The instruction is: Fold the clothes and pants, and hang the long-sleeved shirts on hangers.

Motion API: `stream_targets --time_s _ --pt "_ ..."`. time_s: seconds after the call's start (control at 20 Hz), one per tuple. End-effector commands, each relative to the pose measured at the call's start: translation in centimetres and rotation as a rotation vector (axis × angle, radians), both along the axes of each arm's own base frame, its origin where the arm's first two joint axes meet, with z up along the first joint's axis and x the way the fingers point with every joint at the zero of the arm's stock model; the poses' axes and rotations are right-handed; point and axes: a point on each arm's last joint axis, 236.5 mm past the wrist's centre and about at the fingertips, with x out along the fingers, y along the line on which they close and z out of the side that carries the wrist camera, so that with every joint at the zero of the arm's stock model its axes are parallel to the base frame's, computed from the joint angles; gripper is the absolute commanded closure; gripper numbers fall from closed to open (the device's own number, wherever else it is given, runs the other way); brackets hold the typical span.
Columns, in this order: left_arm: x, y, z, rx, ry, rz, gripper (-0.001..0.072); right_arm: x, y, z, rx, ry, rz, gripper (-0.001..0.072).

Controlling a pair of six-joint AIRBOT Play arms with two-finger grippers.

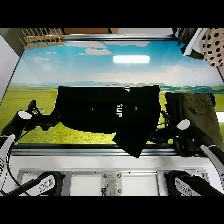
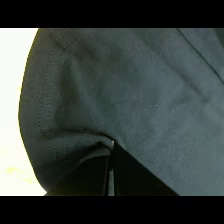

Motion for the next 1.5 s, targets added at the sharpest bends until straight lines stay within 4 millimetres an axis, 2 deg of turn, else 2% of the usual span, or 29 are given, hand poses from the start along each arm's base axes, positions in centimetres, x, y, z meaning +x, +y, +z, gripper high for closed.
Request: stream_targets --time_s 0.0,0.05,0.1,0.15,0.25,0.35,0.45,0.55,0.7,0.8,0.85,0.95,1.05,1.2,1.3,1.45 --pt "0.0 0.0 0.0 0.001 -0.001 -0.001 0.0700 0.7 2.3 -0.6 0.020 -0.042 -0.003 0.0198" --pt "0.0 0.0 0.0 0.001 -0.001 -0.001 0.0700 1.0 2.4 -0.6 0.013 -0.056 -0.002 0.0268" --pt "0.0 0.0 0.0 0.001 -0.001 -0.001 0.0700 1.3 2.3 -0.5 0.008 -0.080 0.012 0.0498" --pt "0.0 0.0 0.0 0.001 -0.001 -0.002 0.0701 1.7 2.3 -0.2 0.007 -0.098 0.020 0.0604" --pt "-0.2 0.0 0.1 -0.004 0.005 -0.005 0.0700 2.4 2.0 0.8 -0.010 -0.136 0.050 0.0701" --pt "-0.6 0.8 1.0 -0.003 -0.007 -0.005 0.0700 2.8 1.2 2.5 -0.053 -0.168 0.083 0.0701" --pt "-1.5 1.8 3.0 0.002 -0.037 -0.027 0.0701 2.2 -0.2 4.6 -0.107 -0.189 0.133 0.0701" --pt "-3.7 2.2 4.8 0.020 -0.029 -0.096 0.0701 0.2 -1.3 6.5 -0.135 -0.183 0.183 0.0702" --pt "-9.6 2.3 6.4 0.091 0.103 -0.233 0.0700 -3.7 -2.9 8.9 -0.187 -0.148 0.227 0.0701" --pt "-12.4 1.6 7.8 0.097 0.153 -0.283 0.0701 -6.0 -3.7 10.1 -0.219 -0.115 0.210 0.0702" --pt "-13.0 1.2 8.6 0.100 0.145 -0.291 0.0701 -6.9 -3.9 10.5 -0.223 -0.099 0.205 0.0702" --pt "-13.2 1.1 9.6 0.120 0.114 -0.275 0.0702 -7.4 -3.9 10.9 -0.221 -0.095 0.211 0.0702" --pt "-12.9 0.5 9.8 0.129 0.100 -0.289 0.0701 -6.2 -3.9 11.5 -0.226 -0.116 0.203 0.0703" --pt "-11.3 -0.6 8.0 0.130 0.121 -0.366 0.0701 -1.4 -3.8 12.4 -0.234 -0.185 0.178 0.0703" --pt "-9.2 -0.9 7.0 0.126 0.135 -0.394 0.0701 2.3 -3.7 12.7 -0.243 -0.227 0.190 0.0703" --pt "-4.7 -0.5 6.6 0.134 0.125 -0.407 0.0701 7.7 -3.6 12.2 -0.253 -0.249 0.202 0.0702"
